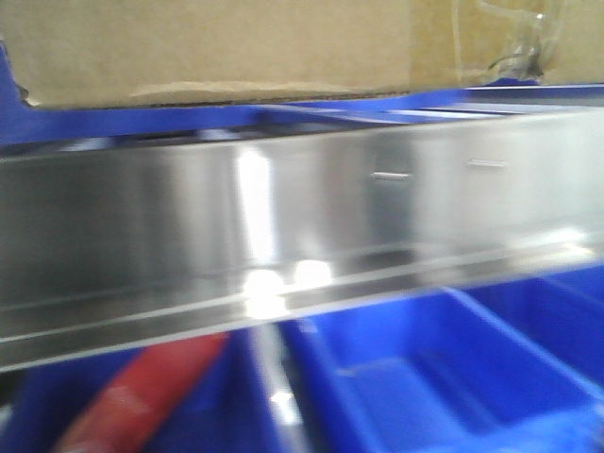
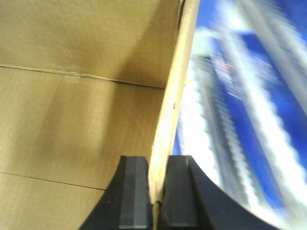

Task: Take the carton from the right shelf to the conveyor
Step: 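Hold the carton in both grippers while the base turns away from shelf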

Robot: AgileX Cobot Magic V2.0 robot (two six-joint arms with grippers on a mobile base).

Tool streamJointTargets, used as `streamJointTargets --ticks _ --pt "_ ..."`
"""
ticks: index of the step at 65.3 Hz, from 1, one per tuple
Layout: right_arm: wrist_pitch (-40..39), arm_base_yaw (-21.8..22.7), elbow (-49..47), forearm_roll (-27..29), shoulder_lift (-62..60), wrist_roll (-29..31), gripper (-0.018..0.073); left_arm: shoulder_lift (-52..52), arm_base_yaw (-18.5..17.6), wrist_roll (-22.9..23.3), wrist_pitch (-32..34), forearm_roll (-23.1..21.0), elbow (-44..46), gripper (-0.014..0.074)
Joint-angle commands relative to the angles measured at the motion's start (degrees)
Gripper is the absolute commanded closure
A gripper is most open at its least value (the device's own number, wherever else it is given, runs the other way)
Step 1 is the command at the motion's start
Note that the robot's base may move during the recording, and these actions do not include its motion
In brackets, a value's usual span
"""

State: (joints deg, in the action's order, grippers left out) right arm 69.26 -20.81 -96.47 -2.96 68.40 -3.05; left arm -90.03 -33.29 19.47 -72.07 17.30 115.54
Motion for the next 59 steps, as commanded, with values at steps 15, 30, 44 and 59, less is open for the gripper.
streamJointTargets --ticks 15,30,44,59 --pt "-4.58 0.13 -0.10 1.57 -0.45 0.51 0.0627 1.08 -1.21 -0.38 2.11 -4.14 0.22 0.0613" --pt "-4.58 0.13 -0.10 1.57 -0.45 0.51 0.0627 1.08 -1.21 -0.38 2.11 -4.14 0.22 0.0613" --pt "-4.58 0.13 -0.10 1.57 -0.45 0.51 0.0627 1.08 -1.21 -0.38 2.11 -4.14 0.22 0.0613" --pt "-4.58 0.13 -0.10 1.57 -0.45 0.51 0.0627 1.08 -1.21 -0.38 2.11 -4.14 0.22 0.0613"
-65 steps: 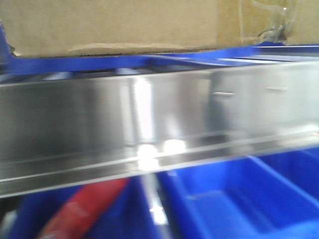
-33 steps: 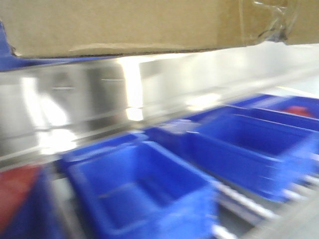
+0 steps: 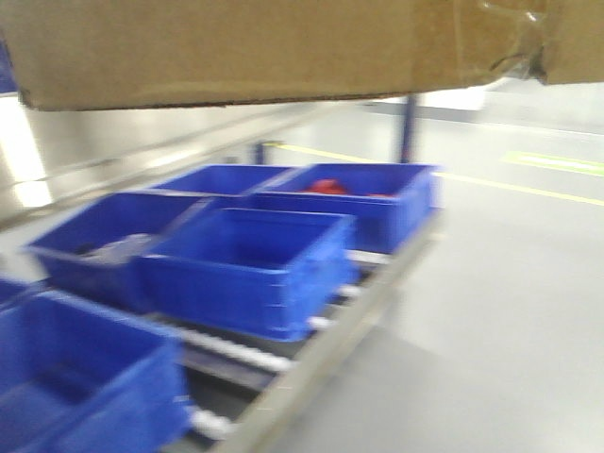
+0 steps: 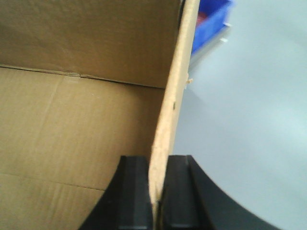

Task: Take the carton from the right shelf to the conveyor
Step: 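Hold the carton in both grippers while the base turns away from shelf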

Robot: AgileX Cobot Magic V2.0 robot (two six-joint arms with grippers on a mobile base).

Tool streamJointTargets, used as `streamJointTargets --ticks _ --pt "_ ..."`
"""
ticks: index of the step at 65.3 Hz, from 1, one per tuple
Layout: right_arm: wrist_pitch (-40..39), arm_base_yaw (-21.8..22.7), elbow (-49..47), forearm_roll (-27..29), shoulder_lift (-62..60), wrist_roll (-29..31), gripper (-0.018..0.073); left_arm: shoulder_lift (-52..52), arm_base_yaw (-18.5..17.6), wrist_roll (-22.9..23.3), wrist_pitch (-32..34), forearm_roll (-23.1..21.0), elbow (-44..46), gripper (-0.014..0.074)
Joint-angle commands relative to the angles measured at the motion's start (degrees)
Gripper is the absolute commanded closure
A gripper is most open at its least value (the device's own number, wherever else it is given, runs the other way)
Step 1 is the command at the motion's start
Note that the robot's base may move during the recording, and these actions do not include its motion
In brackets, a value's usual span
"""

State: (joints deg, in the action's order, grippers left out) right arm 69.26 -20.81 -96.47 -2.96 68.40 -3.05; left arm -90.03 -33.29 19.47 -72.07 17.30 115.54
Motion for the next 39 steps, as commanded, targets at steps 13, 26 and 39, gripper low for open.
streamJointTargets --ticks 13,26,39 --pt "-4.58 0.13 -0.10 1.57 -0.45 0.51 0.0627 1.08 -1.21 -0.38 2.11 -4.14 0.22 0.0613" --pt "-4.58 0.13 -0.10 1.57 -0.45 0.51 0.0627 1.08 -1.21 -0.38 2.11 -4.03 0.22 0.0613" --pt "-4.58 0.13 -0.10 1.57 -0.45 0.51 0.0627 1.08 -1.21 -0.38 2.11 -4.03 0.22 0.0613"
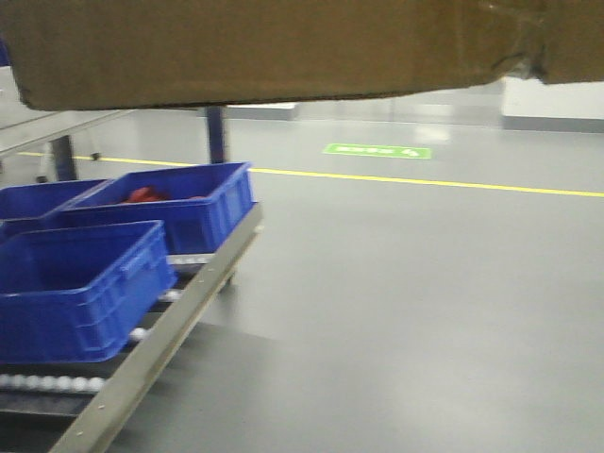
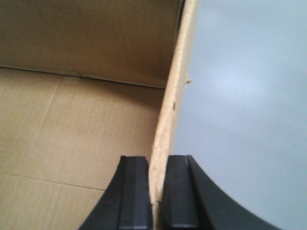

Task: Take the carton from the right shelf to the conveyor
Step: 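Hold the carton in both grippers while the base turns away from shelf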

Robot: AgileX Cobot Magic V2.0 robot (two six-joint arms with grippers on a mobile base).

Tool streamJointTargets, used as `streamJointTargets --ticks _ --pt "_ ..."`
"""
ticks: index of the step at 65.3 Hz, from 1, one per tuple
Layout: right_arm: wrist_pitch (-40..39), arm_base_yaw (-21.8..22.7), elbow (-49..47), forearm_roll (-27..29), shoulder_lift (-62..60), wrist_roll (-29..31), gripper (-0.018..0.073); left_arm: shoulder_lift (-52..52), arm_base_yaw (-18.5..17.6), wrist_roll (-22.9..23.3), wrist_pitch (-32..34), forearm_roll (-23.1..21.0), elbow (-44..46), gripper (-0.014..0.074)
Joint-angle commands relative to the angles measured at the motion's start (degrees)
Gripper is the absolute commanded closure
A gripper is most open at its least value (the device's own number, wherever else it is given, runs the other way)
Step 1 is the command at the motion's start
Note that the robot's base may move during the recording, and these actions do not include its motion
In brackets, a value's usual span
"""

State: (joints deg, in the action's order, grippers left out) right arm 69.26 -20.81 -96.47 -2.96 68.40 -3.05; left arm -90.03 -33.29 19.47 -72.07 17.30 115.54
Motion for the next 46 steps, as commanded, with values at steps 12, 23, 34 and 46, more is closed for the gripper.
streamJointTargets --ticks 12,23,34,46 --pt "-4.56 0.13 -0.10 1.69 -0.45 0.51 0.0627 1.08 -1.21 -0.38 2.11 -4.03 0.22 0.0613" --pt "-4.56 0.13 -0.10 1.69 -0.45 0.51 0.0627 1.08 -1.21 -0.38 2.11 -4.03 0.22 0.0613" --pt "-4.56 0.13 -0.10 1.69 -0.45 0.51 0.0627 1.08 -1.21 -0.38 2.11 -4.03 0.22 0.0613" --pt "-4.56 0.13 -0.10 1.69 -0.45 0.51 0.0627 1.08 -1.21 -0.38 2.11 -4.03 0.22 0.0613"
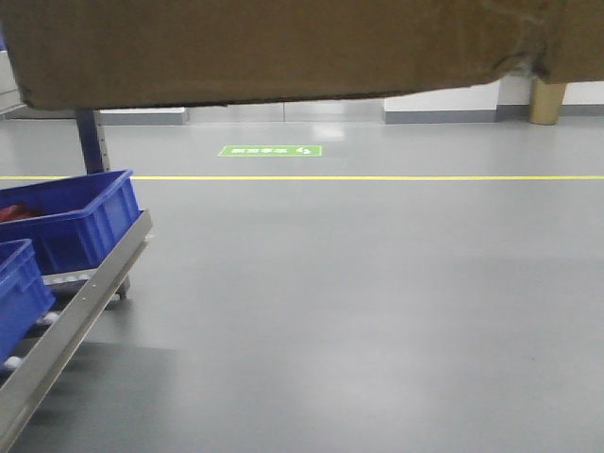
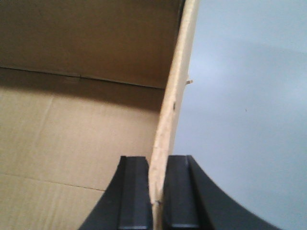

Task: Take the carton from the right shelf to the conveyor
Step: 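Hold the carton in both grippers while the base turns away from shelf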

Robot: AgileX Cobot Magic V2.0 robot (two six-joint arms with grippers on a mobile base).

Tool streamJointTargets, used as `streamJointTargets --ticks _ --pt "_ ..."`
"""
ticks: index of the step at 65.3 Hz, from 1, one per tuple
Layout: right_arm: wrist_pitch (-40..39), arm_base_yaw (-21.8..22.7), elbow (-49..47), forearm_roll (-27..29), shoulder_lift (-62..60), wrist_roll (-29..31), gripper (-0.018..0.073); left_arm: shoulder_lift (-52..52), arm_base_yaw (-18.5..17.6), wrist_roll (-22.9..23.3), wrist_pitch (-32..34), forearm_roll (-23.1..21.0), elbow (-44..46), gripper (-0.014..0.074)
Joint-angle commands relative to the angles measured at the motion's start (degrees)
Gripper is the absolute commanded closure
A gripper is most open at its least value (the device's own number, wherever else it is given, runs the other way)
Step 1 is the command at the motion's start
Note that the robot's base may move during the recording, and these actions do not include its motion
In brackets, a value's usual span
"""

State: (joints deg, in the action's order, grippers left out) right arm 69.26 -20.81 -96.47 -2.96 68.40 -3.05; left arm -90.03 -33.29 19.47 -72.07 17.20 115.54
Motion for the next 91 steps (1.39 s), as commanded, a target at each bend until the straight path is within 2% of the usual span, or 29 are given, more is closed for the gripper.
streamJointTargets --ticks 1,91 --pt "-4.56 0.13 -0.10 1.69 -0.45 0.51 0.0627 1.08 -1.21 -0.38 2.11 -3.92 0.22 0.0613" --pt "-4.56 0.13 -0.10 1.69 -0.45 0.51 0.0627 1.08 -1.21 -0.38 2.11 -3.92 0.22 0.0613"
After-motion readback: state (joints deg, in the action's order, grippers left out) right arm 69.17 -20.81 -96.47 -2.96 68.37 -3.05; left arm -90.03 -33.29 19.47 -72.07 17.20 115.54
